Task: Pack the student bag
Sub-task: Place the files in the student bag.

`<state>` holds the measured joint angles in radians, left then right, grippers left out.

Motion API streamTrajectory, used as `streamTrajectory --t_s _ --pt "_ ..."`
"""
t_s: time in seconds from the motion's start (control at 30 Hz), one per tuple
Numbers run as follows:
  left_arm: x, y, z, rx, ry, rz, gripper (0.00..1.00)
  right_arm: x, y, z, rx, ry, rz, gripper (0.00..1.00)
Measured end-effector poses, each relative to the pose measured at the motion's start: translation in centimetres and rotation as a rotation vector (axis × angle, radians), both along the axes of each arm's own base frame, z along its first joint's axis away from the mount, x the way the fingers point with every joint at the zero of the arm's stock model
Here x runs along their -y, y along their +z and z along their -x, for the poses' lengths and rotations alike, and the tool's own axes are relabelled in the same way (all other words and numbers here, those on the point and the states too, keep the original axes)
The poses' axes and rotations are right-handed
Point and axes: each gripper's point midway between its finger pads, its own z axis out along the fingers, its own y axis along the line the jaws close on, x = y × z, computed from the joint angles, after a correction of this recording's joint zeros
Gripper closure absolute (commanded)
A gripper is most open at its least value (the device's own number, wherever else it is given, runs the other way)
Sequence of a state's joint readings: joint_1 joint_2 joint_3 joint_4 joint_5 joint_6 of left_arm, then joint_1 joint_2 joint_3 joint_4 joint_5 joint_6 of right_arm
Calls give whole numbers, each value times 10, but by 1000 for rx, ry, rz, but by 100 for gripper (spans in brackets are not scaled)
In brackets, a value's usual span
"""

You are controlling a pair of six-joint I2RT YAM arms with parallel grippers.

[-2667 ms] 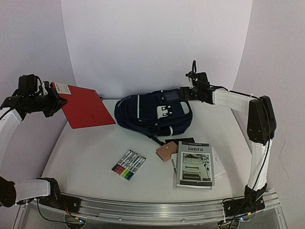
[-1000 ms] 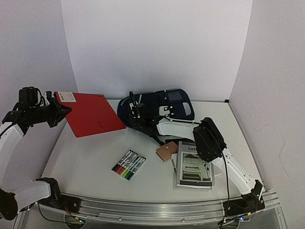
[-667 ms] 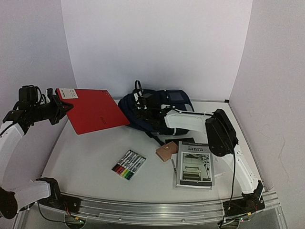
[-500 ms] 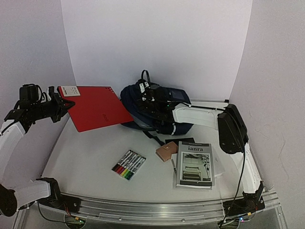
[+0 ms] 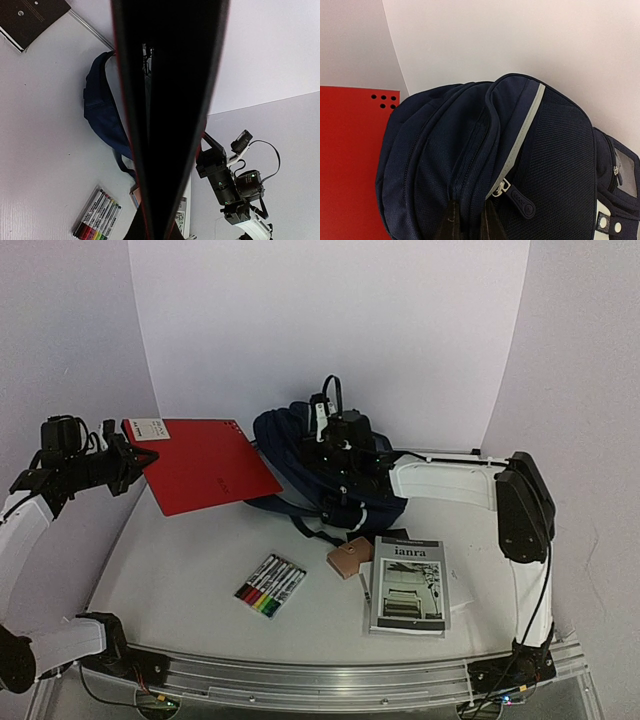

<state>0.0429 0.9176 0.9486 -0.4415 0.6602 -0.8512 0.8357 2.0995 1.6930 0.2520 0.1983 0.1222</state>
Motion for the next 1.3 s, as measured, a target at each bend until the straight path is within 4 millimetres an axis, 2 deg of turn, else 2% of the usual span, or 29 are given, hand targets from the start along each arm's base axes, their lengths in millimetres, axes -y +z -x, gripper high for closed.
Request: streamTrajectory --t_s 0.2,0.4,0.53,0.77,0.93,1.07,1.3 --pt "-1 -18 -5 -39 9 1 100 5 12 15 -25 65 -80 100" --pt "10 -34 -27 -75 -61 69 100 6 19 27 -48 148 -142 100" --pt "22 -40 -42 -75 -132 114 100 3 16 31 -69 197 -187 100" --pt "52 -54 -60 -92 -227 165 100 2 14 33 -94 233 -235 100" --pt "86 -63 -70 -92 -290 177 100 2 17 33 -97 235 -251 100" --pt "113 -80 -86 -105 -321 191 100 1 18 33 -97 242 -257 100" --pt "128 -109 -117 -121 -282 186 100 0 19 35 -105 256 -269 100"
